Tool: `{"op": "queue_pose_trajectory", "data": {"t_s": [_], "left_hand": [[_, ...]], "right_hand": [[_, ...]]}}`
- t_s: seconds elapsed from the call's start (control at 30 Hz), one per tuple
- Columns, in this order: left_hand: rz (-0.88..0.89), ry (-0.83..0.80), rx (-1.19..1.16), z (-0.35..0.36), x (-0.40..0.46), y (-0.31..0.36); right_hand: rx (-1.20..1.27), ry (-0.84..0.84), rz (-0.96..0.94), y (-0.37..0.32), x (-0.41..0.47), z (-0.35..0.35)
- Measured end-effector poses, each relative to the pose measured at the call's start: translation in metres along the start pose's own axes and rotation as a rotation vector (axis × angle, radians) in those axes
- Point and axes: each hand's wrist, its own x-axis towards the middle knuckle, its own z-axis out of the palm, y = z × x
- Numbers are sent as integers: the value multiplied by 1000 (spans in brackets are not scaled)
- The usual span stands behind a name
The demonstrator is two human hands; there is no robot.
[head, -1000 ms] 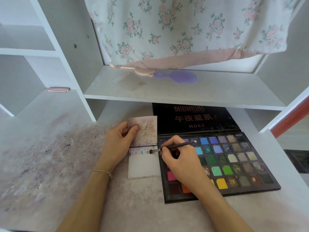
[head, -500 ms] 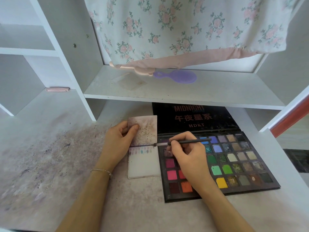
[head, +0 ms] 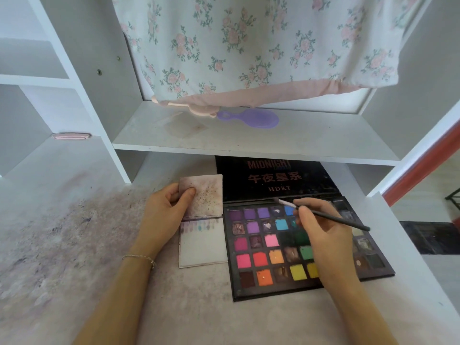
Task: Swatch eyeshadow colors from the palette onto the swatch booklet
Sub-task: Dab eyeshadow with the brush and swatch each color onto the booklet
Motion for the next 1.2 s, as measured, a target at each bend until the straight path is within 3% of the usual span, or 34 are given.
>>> {"op": "queue_pose_trajectory", "data": {"t_s": [0.63,1.2], "left_hand": [[10,-8,50,2,-3,3],[18,6,38,3,-4,3]], "right_hand": [[-453,447,31,29,6,-74],[-571,416,30,33,10,-73]]}}
